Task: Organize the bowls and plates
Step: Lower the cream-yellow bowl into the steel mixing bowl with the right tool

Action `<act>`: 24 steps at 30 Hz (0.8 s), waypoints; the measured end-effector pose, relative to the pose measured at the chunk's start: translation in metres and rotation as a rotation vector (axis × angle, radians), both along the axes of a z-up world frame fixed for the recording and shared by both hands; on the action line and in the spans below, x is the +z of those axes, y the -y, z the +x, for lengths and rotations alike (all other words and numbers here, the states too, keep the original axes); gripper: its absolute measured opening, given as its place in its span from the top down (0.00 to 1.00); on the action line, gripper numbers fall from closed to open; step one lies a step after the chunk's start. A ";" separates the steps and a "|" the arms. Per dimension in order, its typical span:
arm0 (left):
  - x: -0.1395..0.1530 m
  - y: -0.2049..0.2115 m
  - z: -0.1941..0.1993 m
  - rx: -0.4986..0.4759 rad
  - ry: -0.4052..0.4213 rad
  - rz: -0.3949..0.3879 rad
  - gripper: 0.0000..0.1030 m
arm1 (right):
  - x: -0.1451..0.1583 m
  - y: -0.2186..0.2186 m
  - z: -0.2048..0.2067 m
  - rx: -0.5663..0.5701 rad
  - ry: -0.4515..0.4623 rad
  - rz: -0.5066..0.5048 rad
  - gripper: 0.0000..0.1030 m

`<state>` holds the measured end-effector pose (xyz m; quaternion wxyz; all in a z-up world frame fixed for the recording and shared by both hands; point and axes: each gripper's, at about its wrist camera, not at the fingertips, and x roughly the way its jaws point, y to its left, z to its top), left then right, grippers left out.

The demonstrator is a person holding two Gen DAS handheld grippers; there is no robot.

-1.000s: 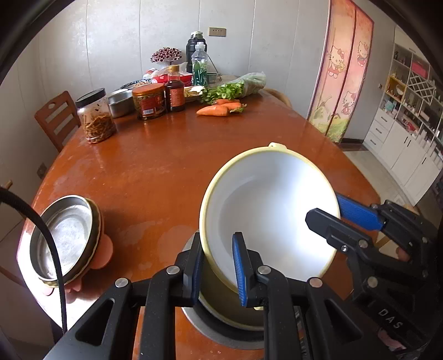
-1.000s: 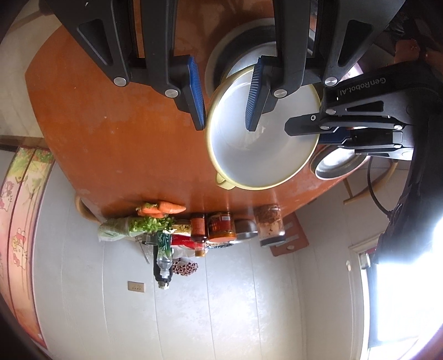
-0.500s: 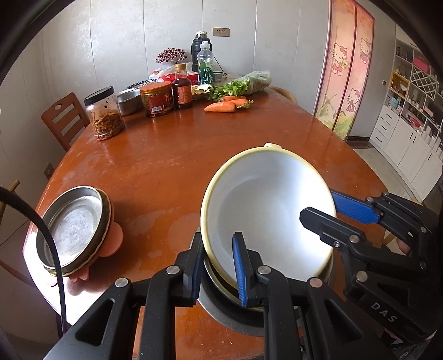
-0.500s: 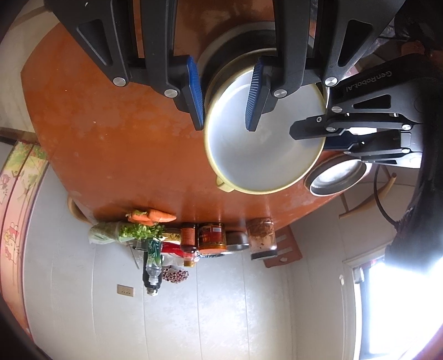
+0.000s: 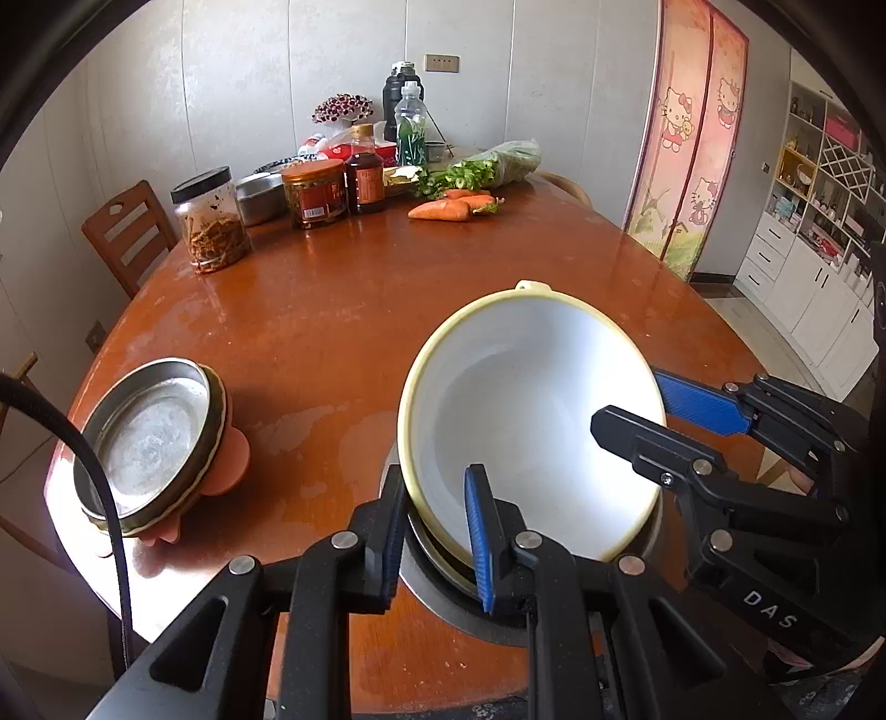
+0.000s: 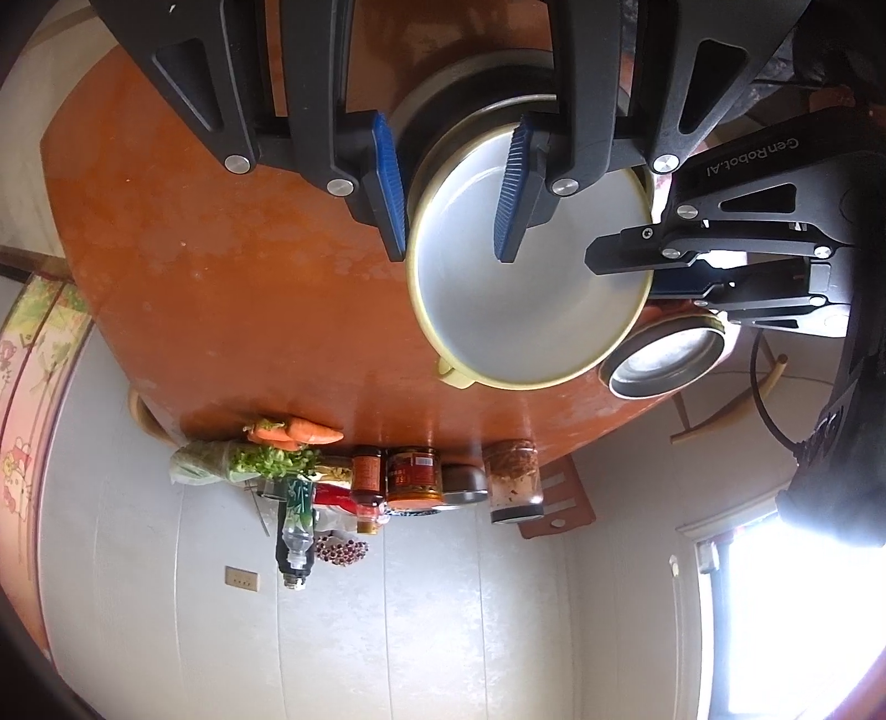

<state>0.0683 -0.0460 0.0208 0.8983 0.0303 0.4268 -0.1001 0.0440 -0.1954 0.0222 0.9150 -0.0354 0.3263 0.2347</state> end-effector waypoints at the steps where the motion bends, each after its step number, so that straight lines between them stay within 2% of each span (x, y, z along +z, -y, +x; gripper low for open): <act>1: 0.000 0.000 0.000 0.000 -0.001 -0.002 0.80 | 0.000 0.001 0.000 0.003 -0.005 0.009 0.65; 8: -0.002 -0.003 -0.001 -0.002 -0.007 -0.001 0.79 | 0.001 0.001 0.000 0.003 -0.011 0.022 0.62; 13: -0.003 0.000 -0.003 -0.006 -0.001 0.016 0.78 | 0.003 0.002 -0.001 -0.008 -0.009 0.027 0.56; 24: -0.001 0.000 -0.006 -0.008 0.004 -0.001 0.77 | 0.009 0.007 -0.001 -0.025 -0.005 0.041 0.50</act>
